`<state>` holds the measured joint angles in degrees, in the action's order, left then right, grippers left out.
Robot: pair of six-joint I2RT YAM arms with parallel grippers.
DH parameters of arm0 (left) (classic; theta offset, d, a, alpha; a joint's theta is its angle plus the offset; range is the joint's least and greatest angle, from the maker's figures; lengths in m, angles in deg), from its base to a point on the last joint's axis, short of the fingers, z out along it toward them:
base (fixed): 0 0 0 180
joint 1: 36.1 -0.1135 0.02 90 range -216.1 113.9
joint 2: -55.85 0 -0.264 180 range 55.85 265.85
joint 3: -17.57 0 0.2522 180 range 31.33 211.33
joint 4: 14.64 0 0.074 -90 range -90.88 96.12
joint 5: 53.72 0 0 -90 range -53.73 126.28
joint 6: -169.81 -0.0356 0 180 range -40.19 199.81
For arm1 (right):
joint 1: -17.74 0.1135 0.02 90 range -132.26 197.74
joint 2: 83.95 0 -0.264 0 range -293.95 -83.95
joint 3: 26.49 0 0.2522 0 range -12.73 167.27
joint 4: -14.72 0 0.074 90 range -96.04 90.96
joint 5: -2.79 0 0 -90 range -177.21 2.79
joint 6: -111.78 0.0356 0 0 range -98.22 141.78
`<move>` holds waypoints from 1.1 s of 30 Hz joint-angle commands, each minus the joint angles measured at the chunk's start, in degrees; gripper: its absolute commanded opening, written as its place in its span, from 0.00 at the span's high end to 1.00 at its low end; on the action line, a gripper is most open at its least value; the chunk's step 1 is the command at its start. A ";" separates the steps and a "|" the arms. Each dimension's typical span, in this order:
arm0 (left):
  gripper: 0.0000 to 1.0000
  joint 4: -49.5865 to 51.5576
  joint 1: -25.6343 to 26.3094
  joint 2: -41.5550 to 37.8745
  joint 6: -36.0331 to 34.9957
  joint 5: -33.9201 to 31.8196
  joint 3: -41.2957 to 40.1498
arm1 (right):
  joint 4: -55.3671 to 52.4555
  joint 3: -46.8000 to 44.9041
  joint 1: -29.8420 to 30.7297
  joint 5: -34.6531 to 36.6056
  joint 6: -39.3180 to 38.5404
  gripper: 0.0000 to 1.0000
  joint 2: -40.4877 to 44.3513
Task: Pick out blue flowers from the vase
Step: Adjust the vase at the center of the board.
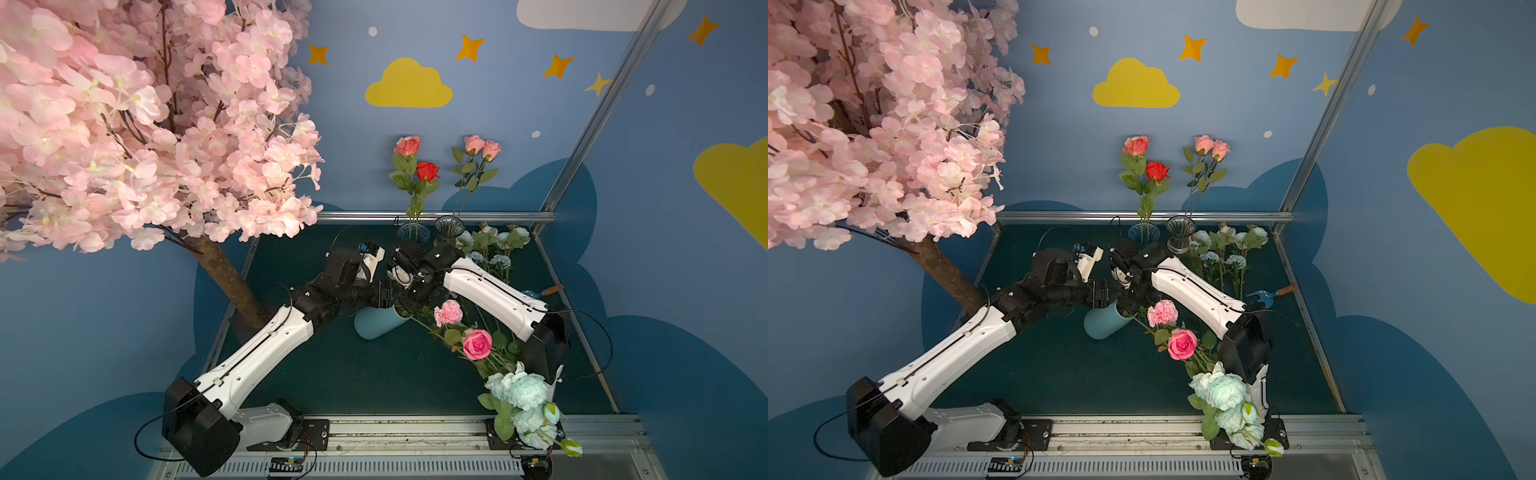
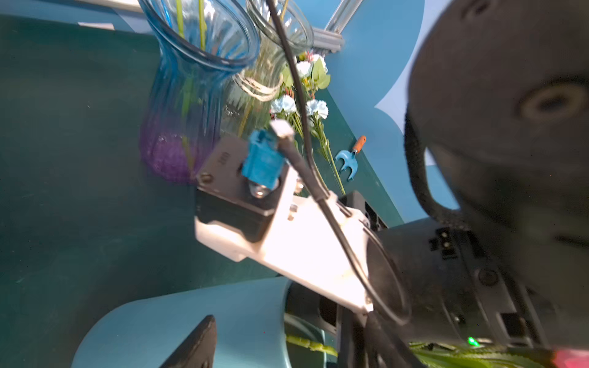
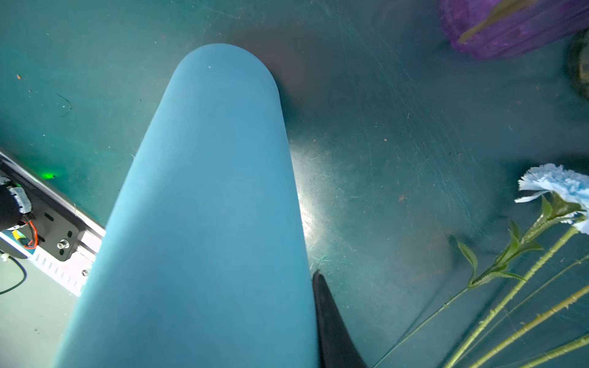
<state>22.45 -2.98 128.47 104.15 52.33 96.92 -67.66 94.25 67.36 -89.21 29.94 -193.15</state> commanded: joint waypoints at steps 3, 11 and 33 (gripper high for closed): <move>0.31 10.44 0.97 0.36 -2.46 0.32 2.56 | -6.37 5.18 0.30 0.07 0.00 1.00 0.31; 0.31 15.94 1.03 -4.36 -3.63 -4.78 4.74 | -14.24 12.31 0.30 1.63 -0.19 1.00 0.16; 0.31 6.83 0.88 2.27 -1.35 2.84 1.95 | -20.29 19.49 0.40 1.80 -0.51 1.00 -9.16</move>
<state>29.44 -1.95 129.43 103.41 54.49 97.20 -88.80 111.65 67.65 -83.68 30.10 -201.15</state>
